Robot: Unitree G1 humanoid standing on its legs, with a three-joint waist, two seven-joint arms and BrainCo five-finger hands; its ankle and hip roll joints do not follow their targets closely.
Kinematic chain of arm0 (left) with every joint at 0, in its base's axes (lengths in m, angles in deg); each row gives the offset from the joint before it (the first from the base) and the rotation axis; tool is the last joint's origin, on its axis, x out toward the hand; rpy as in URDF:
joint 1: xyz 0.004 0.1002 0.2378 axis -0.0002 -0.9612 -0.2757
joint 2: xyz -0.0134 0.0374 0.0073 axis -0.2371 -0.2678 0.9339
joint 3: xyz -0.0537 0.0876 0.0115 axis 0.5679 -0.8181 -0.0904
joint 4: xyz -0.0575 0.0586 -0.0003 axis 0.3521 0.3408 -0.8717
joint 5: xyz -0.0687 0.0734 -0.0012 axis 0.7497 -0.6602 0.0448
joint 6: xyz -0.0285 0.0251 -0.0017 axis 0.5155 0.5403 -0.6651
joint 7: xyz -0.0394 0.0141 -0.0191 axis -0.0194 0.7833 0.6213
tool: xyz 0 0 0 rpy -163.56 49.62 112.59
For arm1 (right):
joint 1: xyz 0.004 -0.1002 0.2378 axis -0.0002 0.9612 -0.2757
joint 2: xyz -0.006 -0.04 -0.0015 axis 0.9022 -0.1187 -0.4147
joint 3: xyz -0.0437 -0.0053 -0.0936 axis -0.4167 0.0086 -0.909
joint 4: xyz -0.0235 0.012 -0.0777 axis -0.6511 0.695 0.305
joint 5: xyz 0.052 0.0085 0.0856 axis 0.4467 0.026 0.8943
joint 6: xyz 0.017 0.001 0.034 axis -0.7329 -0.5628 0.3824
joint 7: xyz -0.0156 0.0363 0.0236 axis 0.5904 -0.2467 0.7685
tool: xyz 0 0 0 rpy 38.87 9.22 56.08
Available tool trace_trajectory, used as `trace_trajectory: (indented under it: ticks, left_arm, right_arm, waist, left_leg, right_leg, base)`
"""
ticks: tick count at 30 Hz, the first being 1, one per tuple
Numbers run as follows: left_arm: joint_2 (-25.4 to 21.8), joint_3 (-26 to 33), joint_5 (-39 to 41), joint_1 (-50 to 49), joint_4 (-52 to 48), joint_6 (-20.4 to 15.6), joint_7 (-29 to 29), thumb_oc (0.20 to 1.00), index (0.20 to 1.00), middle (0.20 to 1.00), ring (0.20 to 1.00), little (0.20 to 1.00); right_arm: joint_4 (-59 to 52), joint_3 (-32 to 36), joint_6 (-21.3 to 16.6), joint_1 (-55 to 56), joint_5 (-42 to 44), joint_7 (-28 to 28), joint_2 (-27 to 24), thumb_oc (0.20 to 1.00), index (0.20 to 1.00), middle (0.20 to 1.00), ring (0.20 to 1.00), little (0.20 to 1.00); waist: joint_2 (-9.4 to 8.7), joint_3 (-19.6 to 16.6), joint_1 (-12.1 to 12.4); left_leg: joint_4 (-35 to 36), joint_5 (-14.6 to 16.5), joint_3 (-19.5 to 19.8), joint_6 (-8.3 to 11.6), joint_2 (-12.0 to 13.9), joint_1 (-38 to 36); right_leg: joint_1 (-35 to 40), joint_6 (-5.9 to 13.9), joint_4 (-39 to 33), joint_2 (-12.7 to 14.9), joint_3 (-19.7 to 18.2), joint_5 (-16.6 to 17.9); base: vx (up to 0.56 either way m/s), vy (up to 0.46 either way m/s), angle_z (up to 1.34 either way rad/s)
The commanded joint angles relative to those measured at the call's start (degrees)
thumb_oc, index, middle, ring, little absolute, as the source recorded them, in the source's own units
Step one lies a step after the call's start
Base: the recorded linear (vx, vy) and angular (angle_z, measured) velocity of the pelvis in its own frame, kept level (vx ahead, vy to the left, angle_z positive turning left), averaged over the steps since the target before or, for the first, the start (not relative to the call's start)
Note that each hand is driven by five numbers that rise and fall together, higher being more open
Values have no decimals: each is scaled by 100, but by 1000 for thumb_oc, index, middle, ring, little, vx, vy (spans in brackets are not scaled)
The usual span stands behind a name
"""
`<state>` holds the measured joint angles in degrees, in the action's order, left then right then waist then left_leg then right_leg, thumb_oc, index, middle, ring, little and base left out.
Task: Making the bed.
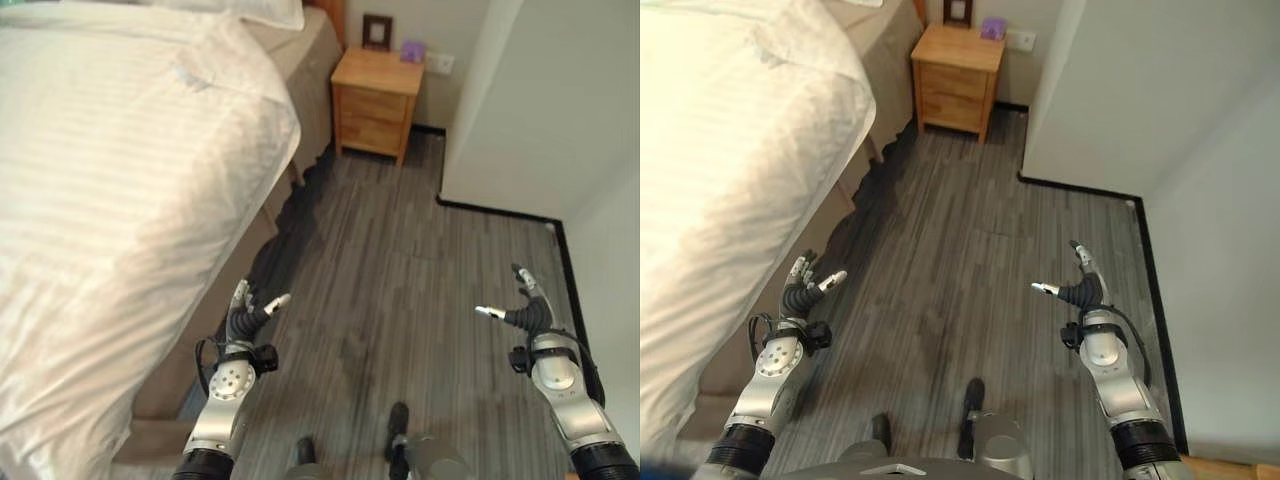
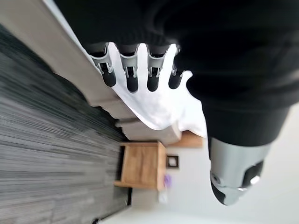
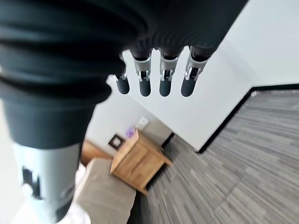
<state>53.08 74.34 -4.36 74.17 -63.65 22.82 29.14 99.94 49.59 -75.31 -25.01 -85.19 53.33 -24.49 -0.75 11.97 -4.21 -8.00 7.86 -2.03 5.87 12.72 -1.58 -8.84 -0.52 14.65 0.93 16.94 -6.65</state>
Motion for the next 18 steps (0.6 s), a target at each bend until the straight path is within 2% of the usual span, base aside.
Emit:
trace_trajectory:
  ticks: [1, 2, 3, 4, 5, 6, 7, 8, 9, 11, 12, 13, 14, 15, 16, 17, 18]
  left_arm:
    - [-236, 270, -39, 97, -421, -235, -46, 1000, 1000, 1000, 1000, 1000]
    - [-236, 228, -17, 104, -440, -245, -57, 1000, 1000, 1000, 1000, 1000]
    - [-236, 203, 17, 105, -524, -252, -20, 1000, 1000, 1000, 1000, 1000]
    - [-237, 202, 17, 103, -525, -251, -19, 1000, 1000, 1000, 1000, 1000]
    - [-202, 180, 51, 61, -583, -267, -5, 1000, 1000, 1000, 1000, 1000]
    - [-131, 152, 62, -56, -652, -259, 90, 1000, 1000, 1000, 1000, 1000]
    - [-105, 148, 50, -95, -670, -251, 121, 1000, 1000, 1000, 1000, 1000]
    - [-98, 153, 23, -140, -671, -239, 132, 1000, 1000, 1000, 1000, 1000]
    - [-79, 160, 43, -199, -635, -181, 143, 1000, 1000, 1000, 1000, 1000]
    - [-71, 166, -3, -208, -619, -186, 131, 1000, 1000, 1000, 1000, 1000]
    - [-54, 230, -42, -277, -611, -180, 182, 1000, 1000, 1000, 1000, 1000]
    - [-56, 230, -42, -285, -613, -180, 183, 1000, 1000, 1000, 1000, 1000]
    - [-89, 191, -98, -300, -609, -154, 177, 1000, 1000, 1000, 1000, 1000]
    - [-147, 225, -97, -296, -605, -156, 158, 1000, 1000, 1000, 1000, 1000]
    - [-204, 211, -97, -260, -579, -129, 168, 1000, 1000, 1000, 1000, 1000]
    - [-252, 196, -102, -262, -561, -104, 177, 1000, 1000, 1000, 1000, 1000]
    - [-341, 145, -155, -222, -514, -64, 184, 1000, 1000, 1000, 1000, 1000]
  right_arm:
    - [-451, -158, -260, -455, -36, -156, -102, 1000, 1000, 1000, 1000, 1000]
    - [-439, -181, -270, -513, 24, -175, -118, 1000, 1000, 1000, 1000, 1000]
    - [-463, -191, -217, -562, 46, -108, -142, 1000, 1000, 1000, 1000, 1000]
    - [-465, -189, -216, -560, 45, -107, -142, 1000, 1000, 1000, 1000, 1000]
    - [-455, -224, -194, -570, 31, -71, -153, 1000, 1000, 1000, 1000, 1000]
    - [-443, -241, -190, -515, 11, 7, -165, 1000, 1000, 1000, 1000, 1000]
    - [-404, -238, -195, -493, 14, 21, -178, 1000, 1000, 1000, 1000, 1000]
    - [-362, -270, -204, -491, 24, 40, -182, 1000, 1000, 1000, 1000, 1000]
    - [-134, -396, -231, -603, 9, 79, -182, 1000, 1000, 1000, 1000, 1000]
    - [-70, -419, -232, -621, -41, 74, -185, 1000, 1000, 1000, 1000, 1000]
    - [-109, -436, -235, -575, -58, 147, -141, 1000, 1000, 1000, 1000, 1000]
    - [-115, -436, -232, -566, -59, 149, -140, 1000, 1000, 1000, 1000, 1000]
    - [-125, -405, -237, -497, -98, 114, -80, 1000, 1000, 1000, 1000, 1000]
    - [-145, -444, -227, -463, -141, 150, -27, 1000, 1000, 1000, 1000, 1000]
    - [-151, -476, -227, -415, -174, 161, 40, 1000, 1000, 1000, 1000, 1000]
    - [-162, -511, -242, -404, -242, 161, 100, 1000, 1000, 1000, 1000, 1000]
    - [-137, -544, -259, -400, -276, 157, 180, 1000, 1000, 1000, 1000, 1000]
  waist:
    - [-176, 241, 146]
    - [-240, 327, 234]
    - [-382, 441, 407]
    - [-377, 444, 409]
    - [-388, 468, 501]
    - [-376, 427, 613]
    - [-395, 390, 658]
    - [-391, 367, 713]
    - [-219, 332, 939]
    - [-275, 329, 1071]
    - [-307, 232, 1146]
    - [-314, 235, 1161]
    - [-384, 215, 1201]
    - [-491, 202, 1225]
    - [-584, 191, 1261]
    - [-675, 146, 1317]
    - [-808, 153, 1318]
  left_leg:
    - [-3234, -993, -246, -175, 269, -63]
    - [-3680, -794, -323, -197, 331, 160]
    - [-3838, -413, -419, -324, 34, 744]
    - [-3847, -401, -420, -328, 38, 741]
    - [-3609, -192, -473, -332, -245, 1063]
    - [-2656, -15, -602, -387, -530, 1321]
    - [-2038, 95, -696, -471, -680, 1442]
    - [-1266, -113, -736, -498, -846, 1452]
    - [1041, -1016, -479, -336, -1059, 1624]
    - [1300, -1070, -248, -284, -1147, 1964]
    - [1247, -1284, -83, -317, -1145, 1906]
    - [1249, -1278, -100, -317, -1144, 1892]
    - [1091, -1554, -151, -316, -1085, 1922]
    - [979, -1615, -76, -380, -1127, 1871]
    - [886, -1605, -67, -422, -1112, 1858]
    - [794, -1475, -82, -541, -1105, 1795]
    - [731, -1310, -118, -635, -1143, 1664]
  right_leg:
    - [458, 16, -1276, 155, -168, 316]
    - [711, -19, -1365, 83, -248, 175]
    - [1011, -25, -1596, 156, -355, 162]
    - [1018, -22, -1601, 152, -355, 162]
    - [1233, 12, -1731, 157, -449, 96]
    - [1478, 113, -1890, 176, -595, 18]
    - [1611, 183, -1955, 201, -627, -42]
    - [1741, 234, -1965, 205, -665, -141]
    - [2153, 290, -1965, -34, -881, -491]
    - [2386, 312, -1965, -60, -1047, -609]
    - [2563, 344, -1965, -93, -1298, -717]
    - [2571, 345, -1965, -84, -1313, -719]
    - [2763, 341, -1965, -54, -1354, -828]
    - [2782, 356, -1848, -16, -1484, -847]
    - [2724, 402, -1573, 15, -1520, -888]
    - [2561, 536, -1086, 11, -1536, -804]
    - [2401, 759, -393, 26, -1530, -499]
  base:
    - [431, -396, 24]
    - [553, -328, -40]
    - [432, -194, -89]
    - [395, -48, -96]
    - [470, 94, -18]
    - [633, 117, -36]
    - [637, 141, -52]
    - [948, 228, -72]
    - [967, 233, -28]
    - [847, 197, -57]
    - [550, 140, -102]
    - [598, 153, -104]
    - [458, 140, -66]
    - [615, 194, -64]
    - [565, 204, -45]
    - [536, 183, -44]
    - [502, 187, -50]
